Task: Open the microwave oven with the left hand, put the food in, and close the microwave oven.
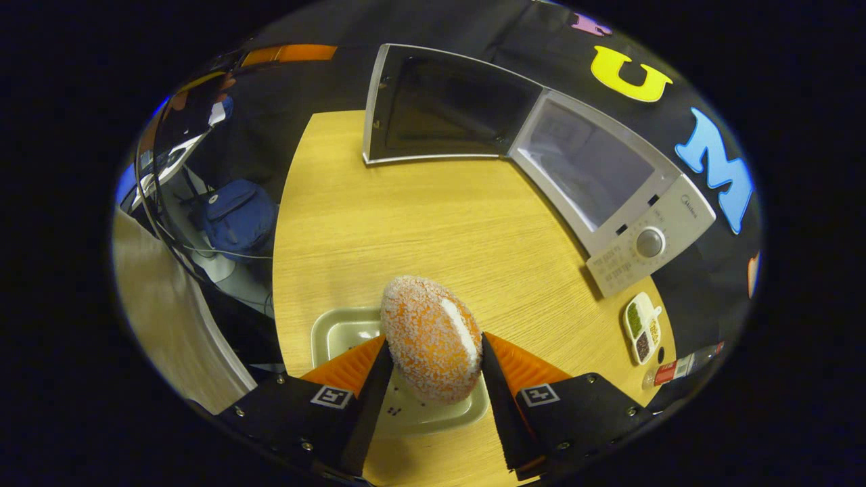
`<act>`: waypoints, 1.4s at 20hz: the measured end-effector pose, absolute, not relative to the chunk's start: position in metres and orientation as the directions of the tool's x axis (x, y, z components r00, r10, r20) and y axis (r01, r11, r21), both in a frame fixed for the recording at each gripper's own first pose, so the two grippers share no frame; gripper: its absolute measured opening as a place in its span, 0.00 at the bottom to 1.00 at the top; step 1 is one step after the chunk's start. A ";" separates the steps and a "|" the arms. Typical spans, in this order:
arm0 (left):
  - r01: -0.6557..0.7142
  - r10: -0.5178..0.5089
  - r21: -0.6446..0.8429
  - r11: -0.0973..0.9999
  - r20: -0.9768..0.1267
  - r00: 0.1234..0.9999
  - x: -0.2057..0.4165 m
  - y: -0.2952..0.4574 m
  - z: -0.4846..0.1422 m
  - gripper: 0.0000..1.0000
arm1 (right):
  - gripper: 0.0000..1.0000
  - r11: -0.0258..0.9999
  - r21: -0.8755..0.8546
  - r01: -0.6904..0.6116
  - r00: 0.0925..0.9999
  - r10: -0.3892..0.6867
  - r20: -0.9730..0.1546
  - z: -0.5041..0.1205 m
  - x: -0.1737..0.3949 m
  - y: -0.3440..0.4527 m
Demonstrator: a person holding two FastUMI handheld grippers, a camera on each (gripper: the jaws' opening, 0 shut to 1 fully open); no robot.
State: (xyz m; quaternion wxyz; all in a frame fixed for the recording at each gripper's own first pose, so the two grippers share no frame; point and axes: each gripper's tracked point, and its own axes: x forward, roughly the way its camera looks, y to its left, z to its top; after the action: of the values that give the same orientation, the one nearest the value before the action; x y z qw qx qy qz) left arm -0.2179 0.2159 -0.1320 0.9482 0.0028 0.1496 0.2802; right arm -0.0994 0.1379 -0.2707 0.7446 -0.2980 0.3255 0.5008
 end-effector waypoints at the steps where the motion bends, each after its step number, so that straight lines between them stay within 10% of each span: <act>1: -0.530 0.530 0.083 0.844 -0.278 0.801 -0.216 0.220 -0.132 0.94 | 0.75 0.335 -0.130 -0.933 0.306 0.553 -0.775 -0.263 -0.091 0.143; 28: -0.613 0.581 0.008 0.790 -0.327 0.745 -0.219 0.347 -0.164 0.94 | 0.75 0.542 -0.424 -0.725 0.686 0.523 -0.506 -0.192 0.129 0.295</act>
State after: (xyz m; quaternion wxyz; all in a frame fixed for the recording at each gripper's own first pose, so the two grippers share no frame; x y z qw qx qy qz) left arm -0.2192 0.3468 -0.1644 0.9327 -0.0498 0.1582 0.3202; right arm 0.1286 0.2949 -0.1917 0.8631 -0.3134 0.1619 0.3615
